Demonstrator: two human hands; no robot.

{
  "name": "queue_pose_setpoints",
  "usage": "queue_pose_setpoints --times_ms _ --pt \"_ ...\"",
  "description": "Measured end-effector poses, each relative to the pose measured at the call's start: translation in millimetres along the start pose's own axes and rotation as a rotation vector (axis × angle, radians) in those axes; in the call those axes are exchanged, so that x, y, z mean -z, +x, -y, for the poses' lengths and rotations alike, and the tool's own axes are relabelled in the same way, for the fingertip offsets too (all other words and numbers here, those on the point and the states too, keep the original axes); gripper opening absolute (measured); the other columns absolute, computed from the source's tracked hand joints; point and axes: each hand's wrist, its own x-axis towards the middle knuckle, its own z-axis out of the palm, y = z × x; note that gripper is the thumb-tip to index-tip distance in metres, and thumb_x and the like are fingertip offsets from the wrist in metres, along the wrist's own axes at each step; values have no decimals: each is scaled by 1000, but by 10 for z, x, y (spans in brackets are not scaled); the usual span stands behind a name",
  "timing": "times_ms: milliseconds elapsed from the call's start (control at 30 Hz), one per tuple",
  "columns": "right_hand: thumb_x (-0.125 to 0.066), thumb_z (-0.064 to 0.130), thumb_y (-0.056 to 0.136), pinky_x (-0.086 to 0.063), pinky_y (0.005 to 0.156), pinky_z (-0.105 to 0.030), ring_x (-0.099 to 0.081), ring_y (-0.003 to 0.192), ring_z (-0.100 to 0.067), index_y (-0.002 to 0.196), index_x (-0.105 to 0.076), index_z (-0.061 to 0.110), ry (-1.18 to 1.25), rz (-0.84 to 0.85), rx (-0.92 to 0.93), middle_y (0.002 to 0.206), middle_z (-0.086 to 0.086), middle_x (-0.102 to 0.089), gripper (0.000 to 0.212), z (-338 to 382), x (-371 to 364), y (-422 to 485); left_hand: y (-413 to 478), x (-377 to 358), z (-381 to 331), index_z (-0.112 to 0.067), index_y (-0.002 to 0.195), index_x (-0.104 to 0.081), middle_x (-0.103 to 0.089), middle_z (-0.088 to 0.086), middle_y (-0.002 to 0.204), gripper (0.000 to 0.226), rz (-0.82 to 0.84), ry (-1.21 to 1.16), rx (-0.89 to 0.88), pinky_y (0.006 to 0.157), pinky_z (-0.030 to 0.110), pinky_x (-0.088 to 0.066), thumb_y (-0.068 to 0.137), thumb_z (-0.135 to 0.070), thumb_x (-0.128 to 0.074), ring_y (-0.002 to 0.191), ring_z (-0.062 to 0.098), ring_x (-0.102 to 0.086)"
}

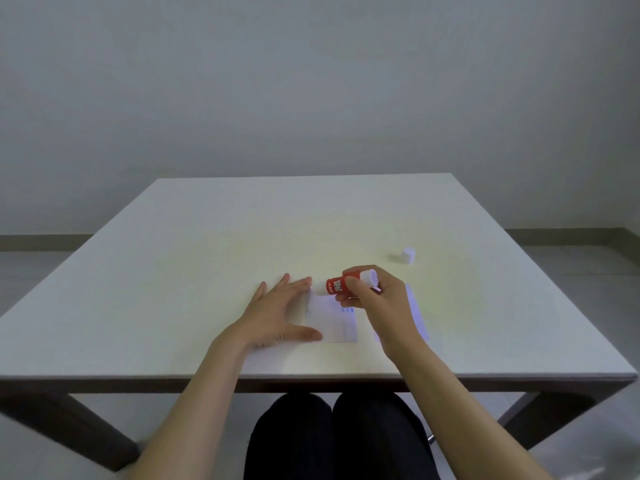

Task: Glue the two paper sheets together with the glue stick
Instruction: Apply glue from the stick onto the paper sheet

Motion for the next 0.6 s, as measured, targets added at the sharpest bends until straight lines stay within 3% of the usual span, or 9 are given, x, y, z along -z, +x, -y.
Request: queue_pose_setpoints --times_ms 133,167,233,267,333,400,500,533,600 --pt "-61 5 86 -59 70 -32 -71 71 -27 91 -67 5 126 21 -69 85 -15 -73 8 -15 -5 -106 -33 -27 -19 -49 139 -24 -19 -22 148 97 -26 -80 68 108 24 15 58 -54 -77 126 -13 9" --pt "-61 6 86 -58 70 -31 -72 72 -27 92 -68 5 175 22 -85 84 -14 -73 8 -12 -9 -121 -46 -13 -28 -55 135 -26 -16 -26 149 92 -15 -108 85 107 24 14 58 -52 -78 129 -10 9" --pt "-61 7 88 -58 68 -28 -72 75 -27 94 -67 5 293 12 -121 82 -12 -74 9 2 -12 -136 -61 14 -47 -64 116 -32 -15 -44 132 74 6 -161 84 106 23 12 61 -49 -79 131 -7 6" --pt "-60 7 89 -58 67 -27 -72 77 -27 95 -65 4 355 6 -143 80 -11 -74 9 14 -16 -137 -61 31 -59 -62 112 -35 -20 -43 125 67 18 -170 78 107 24 12 64 -47 -79 133 -6 5" --pt "-57 5 91 -59 67 -27 -73 76 -27 94 -63 3 483 -2 -201 76 -9 -74 7 38 -31 -131 -50 55 -55 -50 119 -41 -30 -28 137 63 15 -184 96 116 33 8 67 -44 -77 144 6 3" --pt "-56 4 91 -60 66 -28 -73 73 -26 92 -61 3 607 -4 -280 72 -10 -74 5 64 -71 -129 -68 84 -84 -43 124 -47 -38 -15 145 65 -45 -316 116 118 42 -12 67 -44 -78 145 14 -14" --pt "-55 3 92 -61 62 -27 -74 68 -25 95 -59 0 805 10 -420 78 -18 -72 7 103 -158 -109 -112 108 -270 -41 116 -57 -56 -21 128 53 -182 -597 -18 99 19 -33 67 -47 -76 124 -10 -43" --pt "-55 3 92 -61 61 -27 -74 67 -25 97 -60 -1 860 13 -451 83 -19 -70 8 116 -194 -94 -107 110 -351 -38 111 -63 -63 -21 121 43 -227 -651 -71 94 13 -37 70 -46 -75 117 -12 -49" --pt "-55 3 92 -61 60 -26 -74 66 -23 104 -60 -3 923 21 -475 85 -19 -70 14 151 -267 -71 -76 118 -487 -30 98 -72 -73 -14 104 23 -350 -734 -111 90 14 -45 76 -37 -73 107 -3 -62"
